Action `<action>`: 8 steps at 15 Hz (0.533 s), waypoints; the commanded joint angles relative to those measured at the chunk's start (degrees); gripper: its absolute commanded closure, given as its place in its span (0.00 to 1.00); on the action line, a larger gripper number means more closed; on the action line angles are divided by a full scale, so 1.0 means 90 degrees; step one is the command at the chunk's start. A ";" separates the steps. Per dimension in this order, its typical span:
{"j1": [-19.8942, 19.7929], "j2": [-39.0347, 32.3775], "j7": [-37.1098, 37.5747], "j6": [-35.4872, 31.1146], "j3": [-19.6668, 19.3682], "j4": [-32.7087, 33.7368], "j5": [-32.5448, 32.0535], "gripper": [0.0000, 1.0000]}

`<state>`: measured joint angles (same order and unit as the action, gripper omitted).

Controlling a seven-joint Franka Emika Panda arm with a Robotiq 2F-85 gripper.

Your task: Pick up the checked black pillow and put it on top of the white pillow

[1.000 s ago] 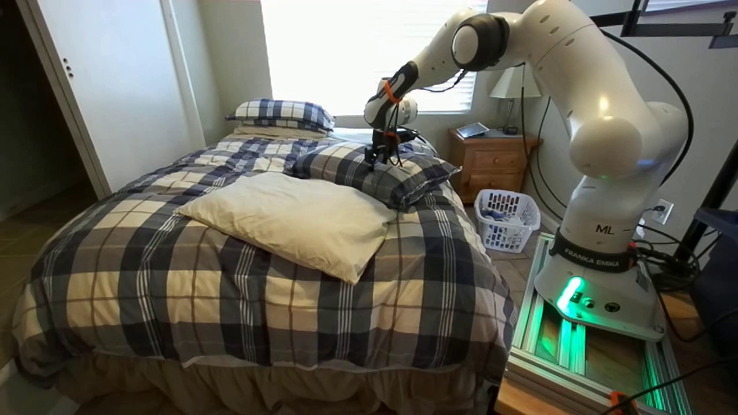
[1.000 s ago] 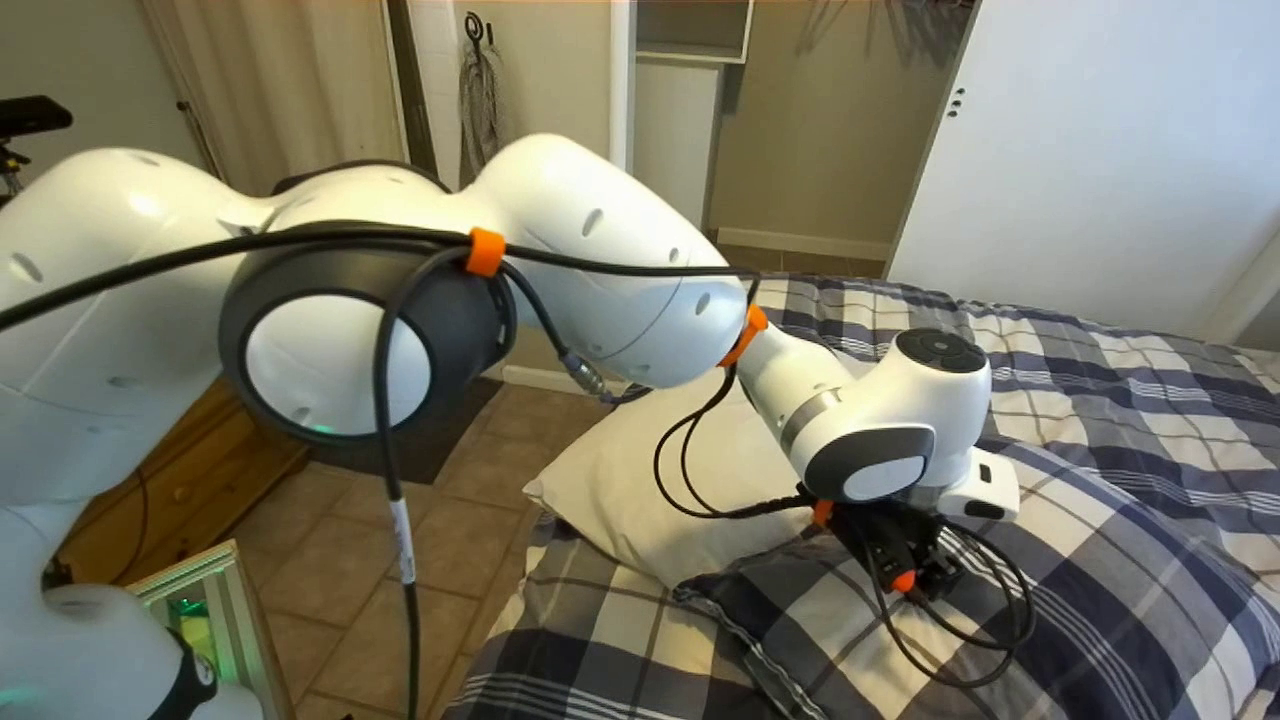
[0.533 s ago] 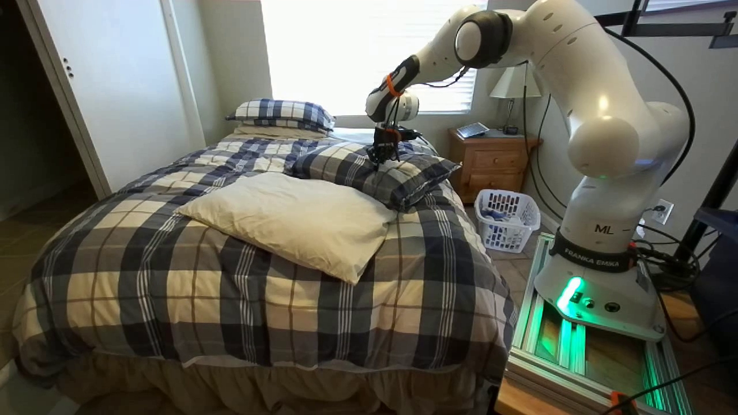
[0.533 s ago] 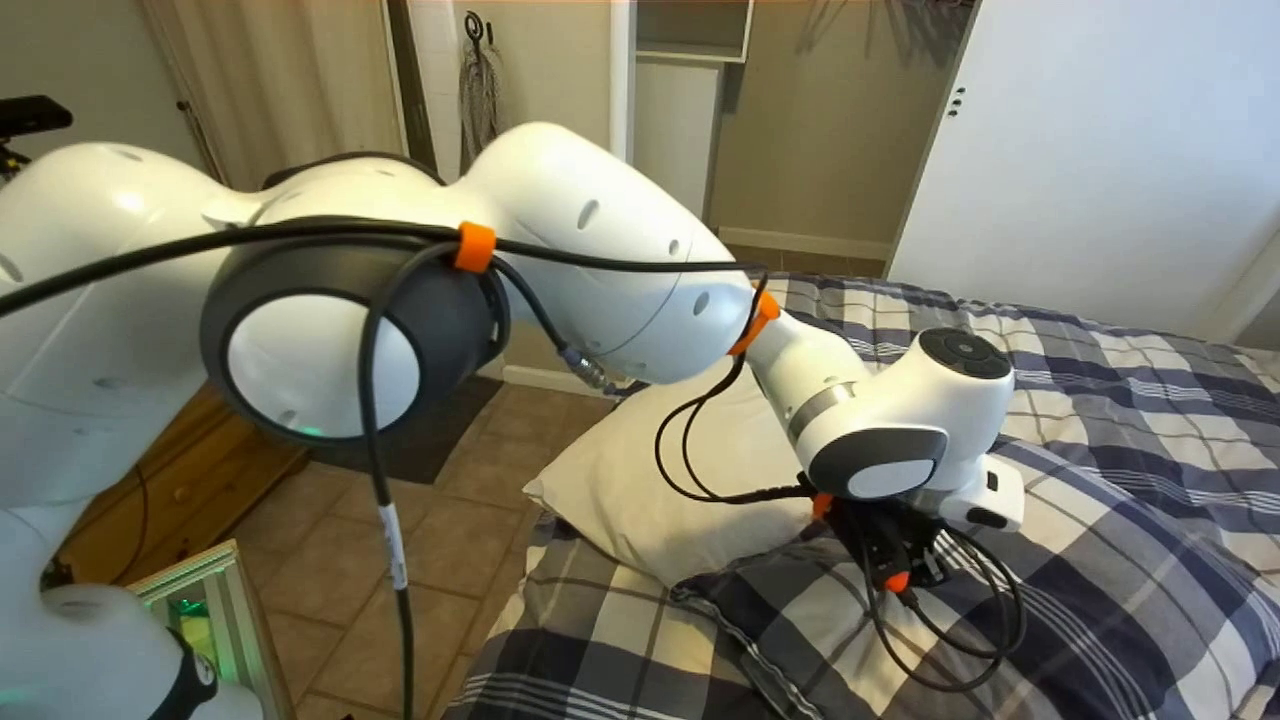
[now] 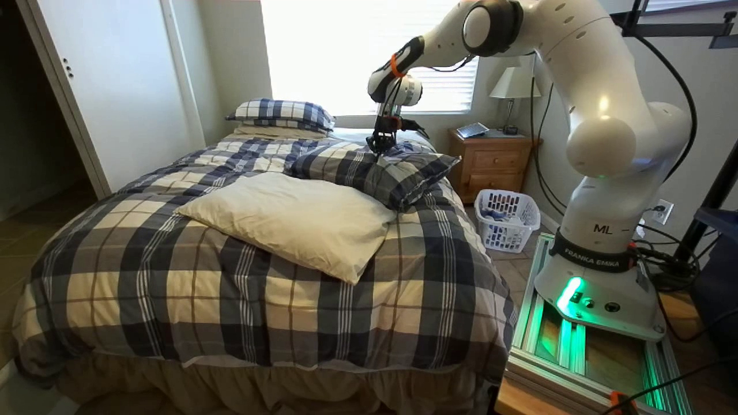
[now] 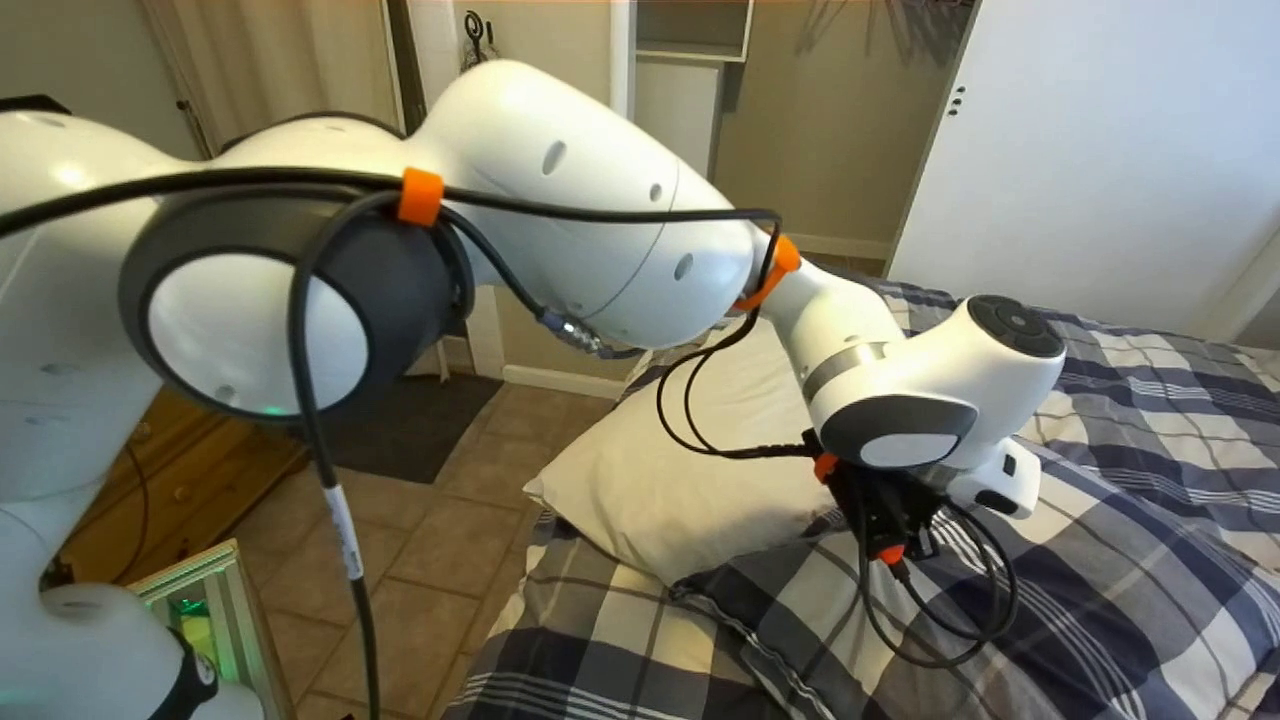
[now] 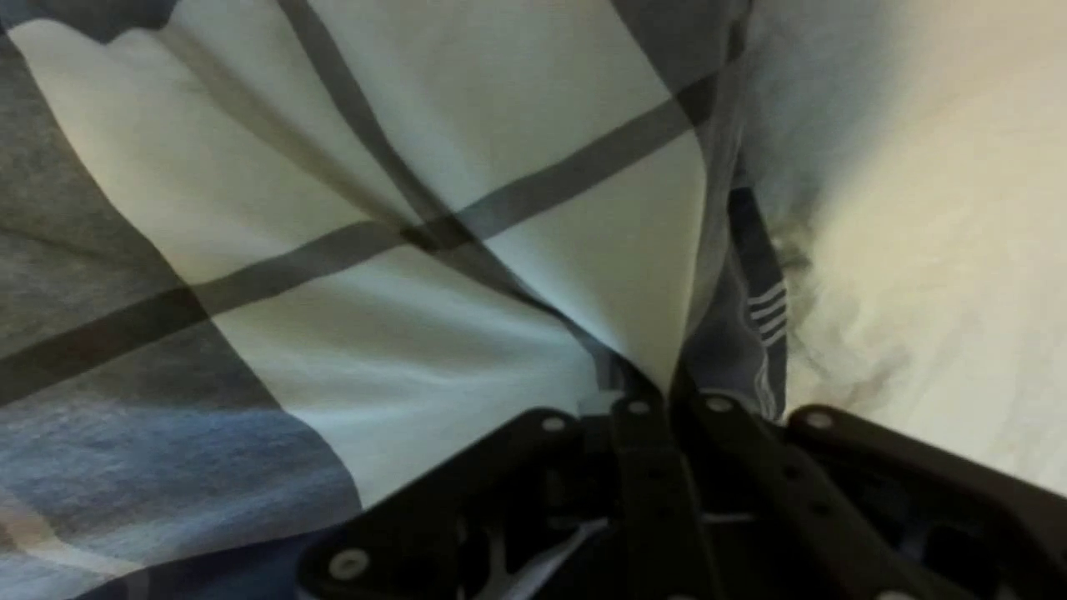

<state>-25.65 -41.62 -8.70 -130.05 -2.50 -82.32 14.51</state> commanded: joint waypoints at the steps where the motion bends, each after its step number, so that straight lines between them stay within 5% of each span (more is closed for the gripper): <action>1: 0.0062 0.0754 -0.0069 0.0606 0.0049 -0.0365 0.0215 0.99; 8: 0.0536 0.1628 -0.0095 0.0799 -0.0103 -0.0426 -0.0104 0.99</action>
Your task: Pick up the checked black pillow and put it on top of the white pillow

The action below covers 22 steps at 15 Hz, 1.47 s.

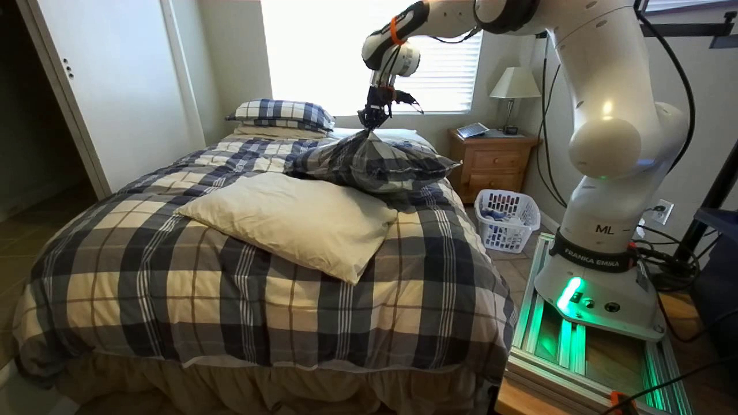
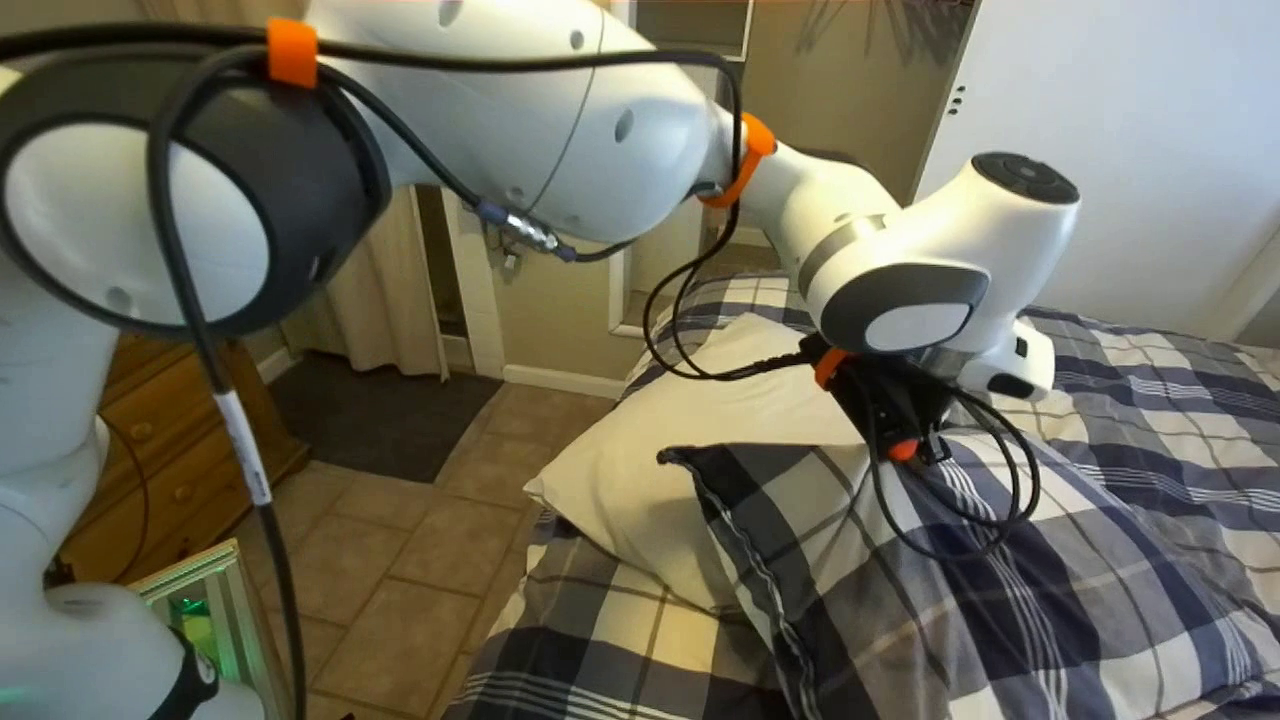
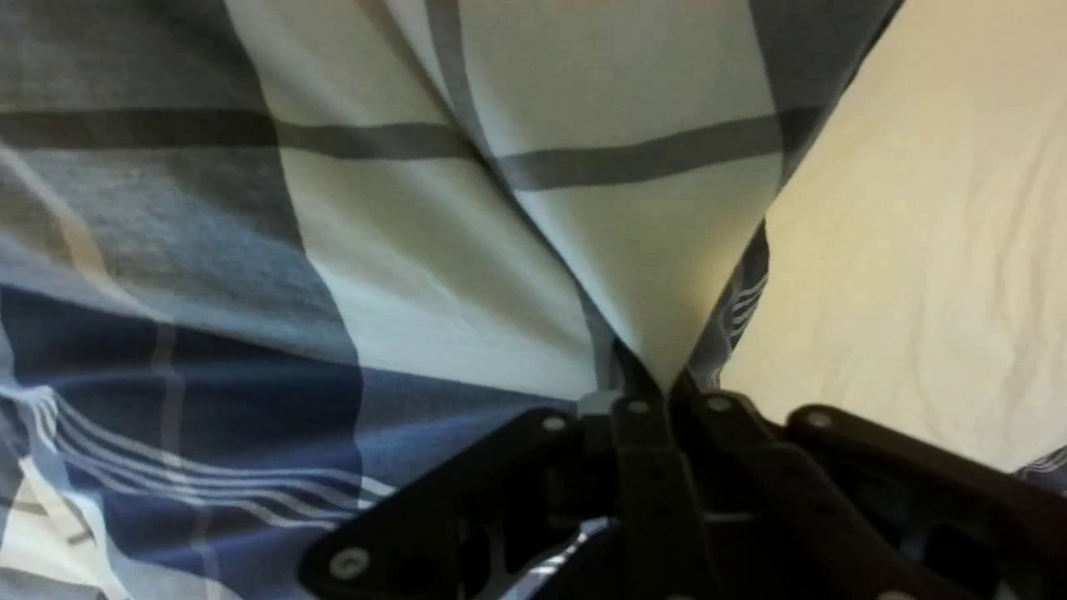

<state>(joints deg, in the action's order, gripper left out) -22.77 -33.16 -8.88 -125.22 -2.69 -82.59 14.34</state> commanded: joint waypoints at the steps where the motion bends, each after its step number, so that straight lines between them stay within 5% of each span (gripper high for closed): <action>1: 0.0298 0.0779 -0.0074 0.0268 -0.0111 -0.0392 -0.0145 0.99; 10: 0.0922 0.1348 -0.0328 0.0374 -0.0122 -0.0399 -0.0821 0.99; 22: 0.1913 0.1778 -0.0919 0.0265 -0.0043 -0.0515 -0.2633 0.99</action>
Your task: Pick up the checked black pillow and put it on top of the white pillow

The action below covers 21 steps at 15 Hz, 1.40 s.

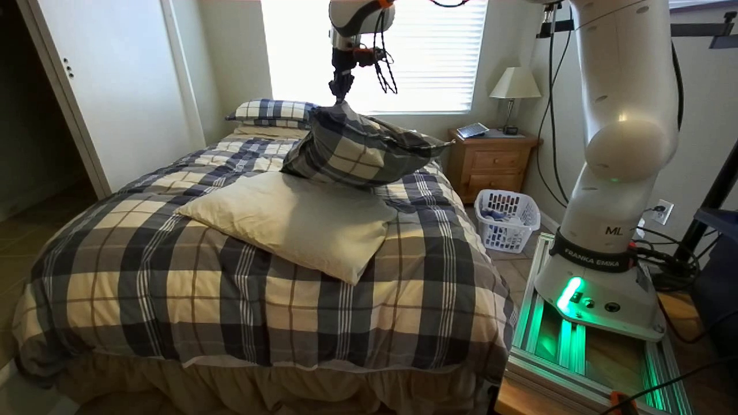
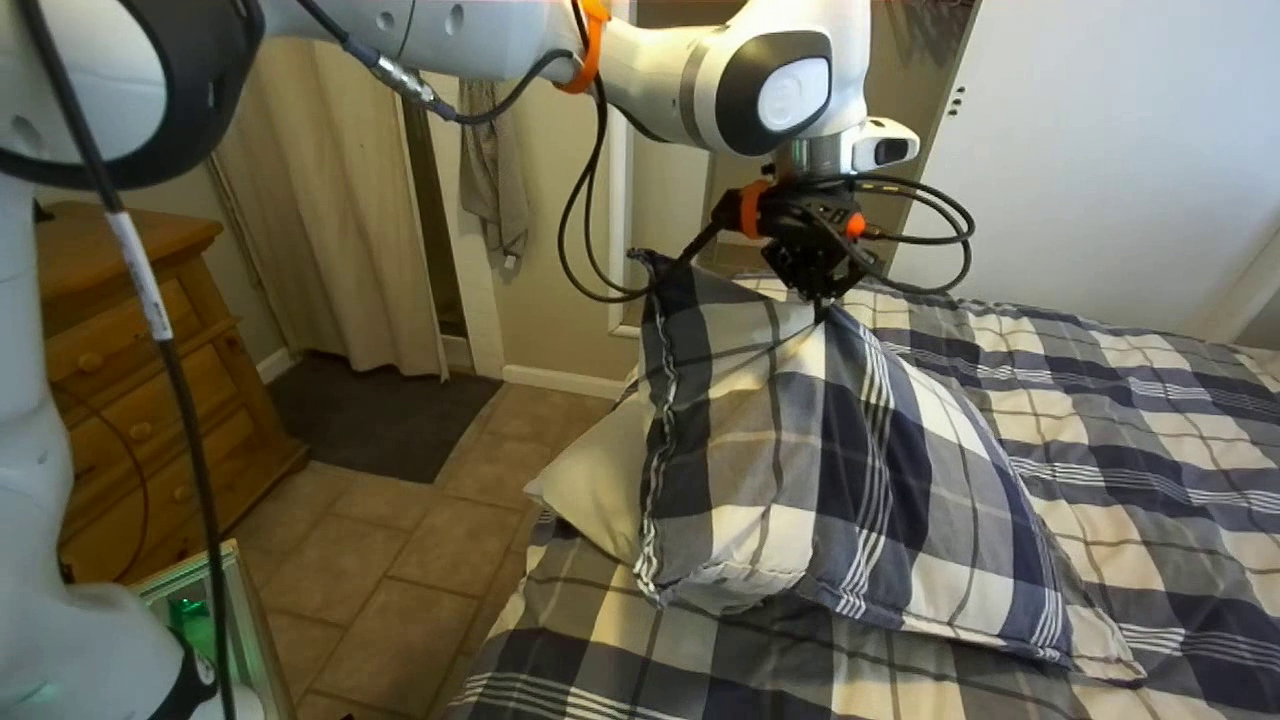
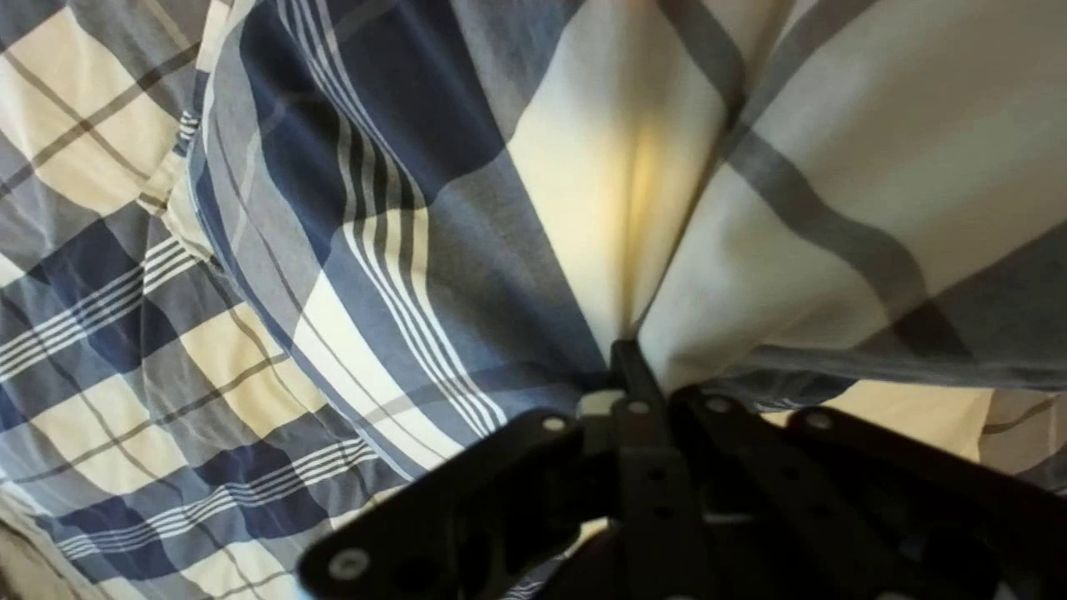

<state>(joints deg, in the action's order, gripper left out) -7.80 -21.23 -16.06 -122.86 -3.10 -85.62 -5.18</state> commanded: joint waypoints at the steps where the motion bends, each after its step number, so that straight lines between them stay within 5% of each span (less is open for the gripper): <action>1: 0.0332 0.0469 -0.0129 0.0003 0.0009 -0.0152 -0.0633 0.99; 11: 0.1010 0.0732 -0.0359 -0.0213 0.0363 -0.0363 -0.1427 0.99; 21: 0.1254 0.1344 -0.0971 -0.0490 0.0760 -0.1660 -0.1574 0.99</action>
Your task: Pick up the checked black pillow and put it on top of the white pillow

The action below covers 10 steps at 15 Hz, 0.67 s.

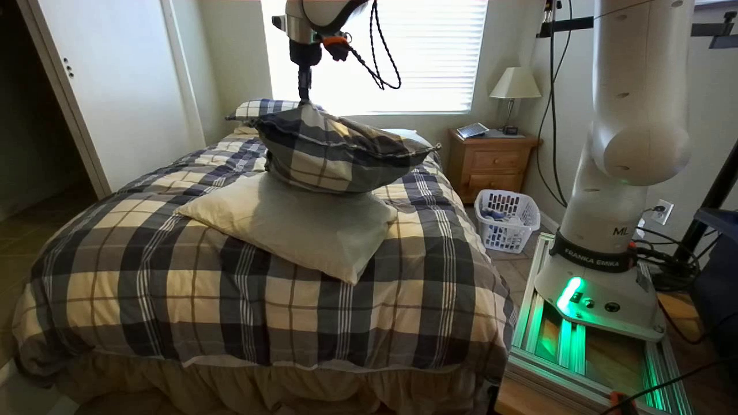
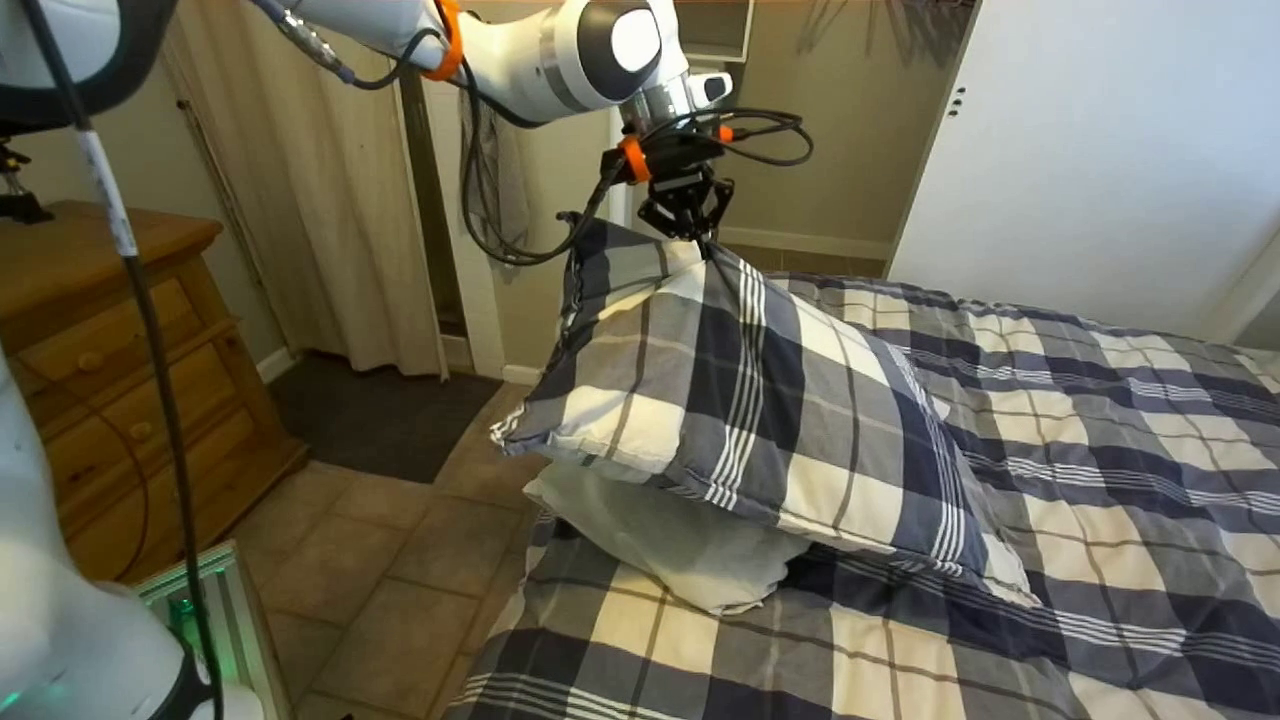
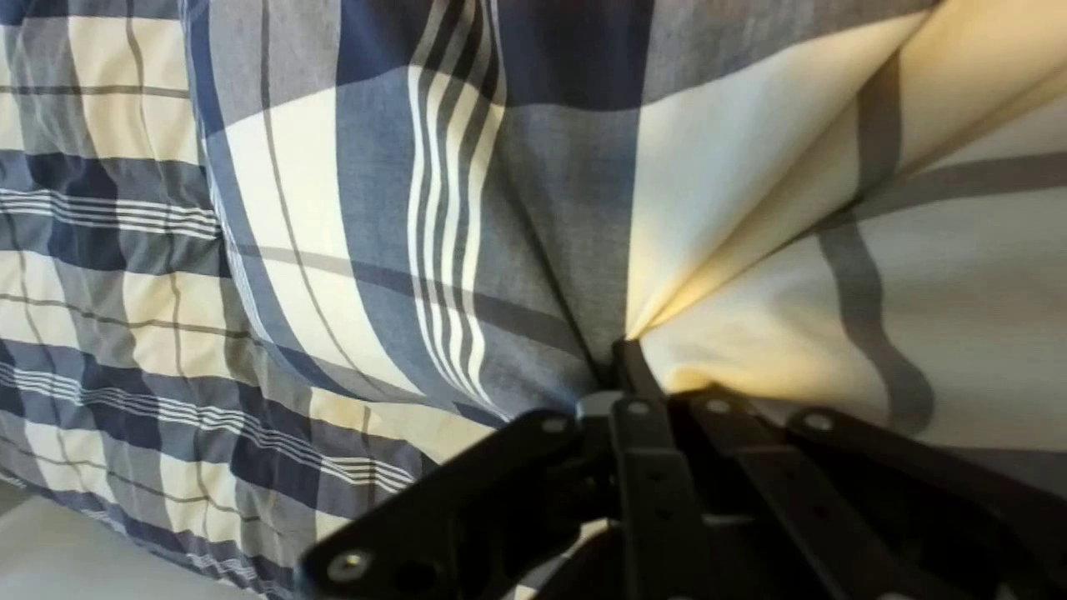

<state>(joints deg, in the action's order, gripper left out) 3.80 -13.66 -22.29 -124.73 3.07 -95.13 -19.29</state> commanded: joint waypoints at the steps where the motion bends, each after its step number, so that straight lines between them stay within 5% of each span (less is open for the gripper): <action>1: -0.0074 0.0519 -0.0251 -0.0352 0.0075 -0.0708 0.0125 0.99; 3: -0.0149 0.0543 -0.0244 -0.0468 0.0085 -0.0838 0.0432 0.99; 4: -0.0207 0.0541 -0.0229 -0.0572 0.0096 -0.0851 0.0695 0.71; 10: -0.0471 0.0826 -0.0025 -0.0759 0.0040 -0.0823 0.2475 0.35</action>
<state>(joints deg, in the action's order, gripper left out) 1.38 -9.53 -22.98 -131.71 3.18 -101.03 -4.36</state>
